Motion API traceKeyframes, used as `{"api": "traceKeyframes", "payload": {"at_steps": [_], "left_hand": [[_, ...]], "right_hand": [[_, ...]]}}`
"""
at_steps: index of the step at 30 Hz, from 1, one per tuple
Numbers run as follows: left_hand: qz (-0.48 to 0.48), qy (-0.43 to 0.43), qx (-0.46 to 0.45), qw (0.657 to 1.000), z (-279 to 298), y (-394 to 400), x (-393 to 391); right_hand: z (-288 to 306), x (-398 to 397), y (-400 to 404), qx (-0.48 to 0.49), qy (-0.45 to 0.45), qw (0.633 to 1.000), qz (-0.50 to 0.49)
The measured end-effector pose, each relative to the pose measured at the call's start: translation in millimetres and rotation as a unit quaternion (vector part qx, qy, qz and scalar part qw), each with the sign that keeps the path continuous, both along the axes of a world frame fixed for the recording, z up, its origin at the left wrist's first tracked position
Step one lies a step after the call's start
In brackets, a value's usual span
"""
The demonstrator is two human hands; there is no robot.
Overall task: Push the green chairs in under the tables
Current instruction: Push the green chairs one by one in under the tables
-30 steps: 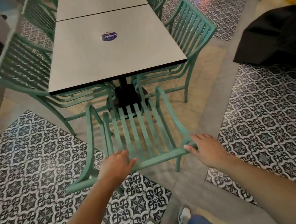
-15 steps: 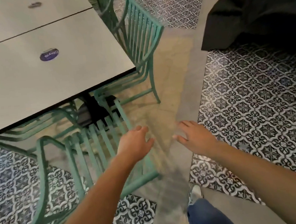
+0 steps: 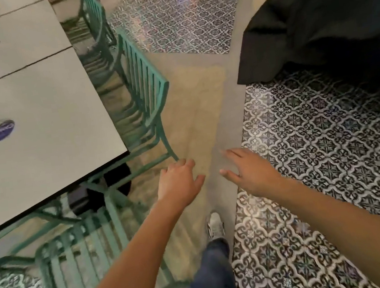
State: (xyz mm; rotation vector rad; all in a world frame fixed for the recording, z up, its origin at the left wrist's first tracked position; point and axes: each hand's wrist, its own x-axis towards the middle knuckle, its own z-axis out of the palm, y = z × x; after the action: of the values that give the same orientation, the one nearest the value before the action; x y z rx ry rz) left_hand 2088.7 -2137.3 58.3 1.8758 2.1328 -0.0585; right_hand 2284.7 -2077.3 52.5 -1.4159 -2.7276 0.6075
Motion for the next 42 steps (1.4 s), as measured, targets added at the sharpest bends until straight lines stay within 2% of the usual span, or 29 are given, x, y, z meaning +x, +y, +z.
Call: {"api": "traceKeyframes", "payload": {"at_steps": [6,16,23,29,34,36,42], "left_hand": [[0.036,-0.012,0.024,0.999,5.1,119.9,-22.1],[0.092,0.027,0.026,0.995,16.4,313.0,-78.2],[0.236,0.066,0.031,0.969,9.8,440.2,-111.9],[0.342,0.063,0.037,0.937,11.8,502.6,-141.1],[0.449,0.048,0.02,0.892,-15.6,548.9,-181.5],[0.466,0.039,0.021,0.884,-25.8,565.2,-196.9],[0.557,0.021,0.017,0.83,-37.8,603.9,-229.3]], "right_hand": [[9.4,-31.1,131.3,0.012,-0.013,0.999,0.03],[25.6,-96.8,347.2,0.02,0.006,0.996,0.088],[18.3,-160.3,521.8,0.011,0.021,0.976,0.216],[27.6,-240.9,616.6,0.006,0.033,0.934,0.356],[12.2,-325.2,672.3,-0.003,0.035,0.892,0.451],[3.3,-352.0,687.6,0.012,0.034,0.879,0.475],[-17.9,-429.6,733.8,0.035,0.011,0.814,0.58]]}}
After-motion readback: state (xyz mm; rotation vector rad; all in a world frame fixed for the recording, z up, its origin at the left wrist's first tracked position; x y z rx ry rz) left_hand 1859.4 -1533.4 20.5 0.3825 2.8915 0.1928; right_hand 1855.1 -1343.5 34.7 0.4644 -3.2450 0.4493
